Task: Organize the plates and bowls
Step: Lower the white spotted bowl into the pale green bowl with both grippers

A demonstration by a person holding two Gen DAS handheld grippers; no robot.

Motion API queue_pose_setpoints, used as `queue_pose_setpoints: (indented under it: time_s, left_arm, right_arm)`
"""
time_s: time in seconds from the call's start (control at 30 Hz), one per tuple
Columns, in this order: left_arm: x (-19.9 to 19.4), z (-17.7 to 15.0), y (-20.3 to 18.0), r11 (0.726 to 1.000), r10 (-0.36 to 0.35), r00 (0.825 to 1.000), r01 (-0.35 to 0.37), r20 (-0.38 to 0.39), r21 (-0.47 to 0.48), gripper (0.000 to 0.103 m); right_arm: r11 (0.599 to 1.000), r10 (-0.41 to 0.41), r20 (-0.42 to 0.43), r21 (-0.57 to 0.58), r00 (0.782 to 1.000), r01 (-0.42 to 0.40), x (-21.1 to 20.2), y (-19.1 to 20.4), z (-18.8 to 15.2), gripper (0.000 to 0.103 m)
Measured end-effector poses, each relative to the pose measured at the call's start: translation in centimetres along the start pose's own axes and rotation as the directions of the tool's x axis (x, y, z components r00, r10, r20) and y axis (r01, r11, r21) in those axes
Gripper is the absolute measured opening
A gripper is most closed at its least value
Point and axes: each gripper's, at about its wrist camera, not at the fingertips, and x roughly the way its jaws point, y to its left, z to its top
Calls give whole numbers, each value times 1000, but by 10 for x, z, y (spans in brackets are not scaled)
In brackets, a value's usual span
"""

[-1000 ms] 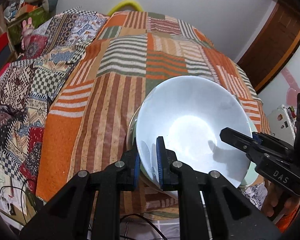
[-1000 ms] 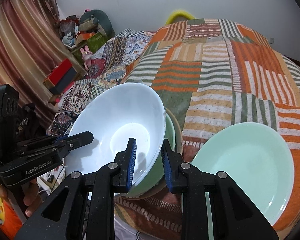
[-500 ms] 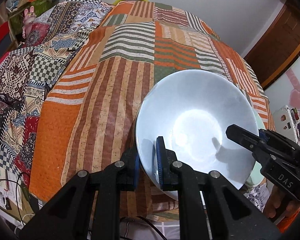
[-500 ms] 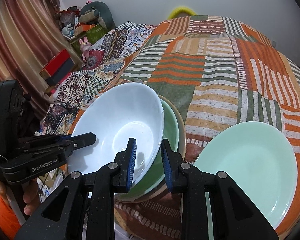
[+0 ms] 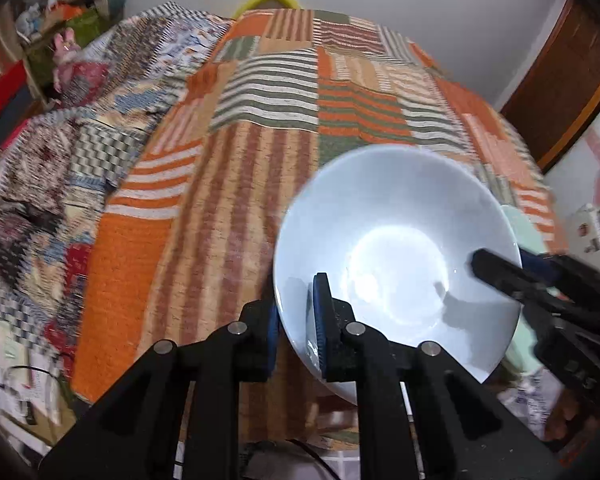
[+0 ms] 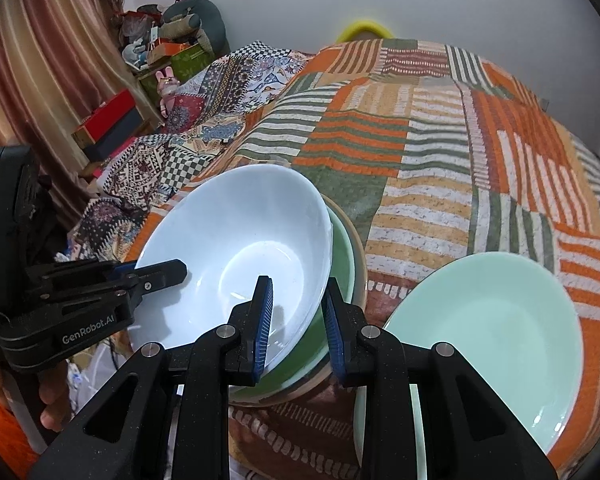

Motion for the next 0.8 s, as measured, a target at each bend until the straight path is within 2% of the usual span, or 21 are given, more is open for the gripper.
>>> queue_pose_setpoints:
  time_s: [0.37, 0.43, 0.5, 0.7, 0.8]
  left_arm:
    - [-10, 1, 7, 999, -53, 998, 54, 21, -10, 15]
    - [-15, 2, 10, 998, -66, 997, 66, 34, -21, 21]
    - [-20, 3, 14, 995, -89, 995, 91, 44, -42, 25]
    - [-23, -3, 22, 990, -119, 992, 121, 43, -69, 39]
    - [-15, -8, 25, 989, -128, 992, 129, 19, -76, 40]
  right_arm:
    - [999, 40, -5, 35, 999, -40, -7, -8, 1, 25]
    - [999, 16, 13, 29, 1000, -16, -13, -9, 1, 27]
    - [999, 33, 39, 37, 999, -34, -20, -13, 2, 30]
    - [997, 27, 47, 66, 999, -30, -22, -22, 4, 35]
    - [996, 29, 30, 86, 999, -32, -15, -26, 1, 37]
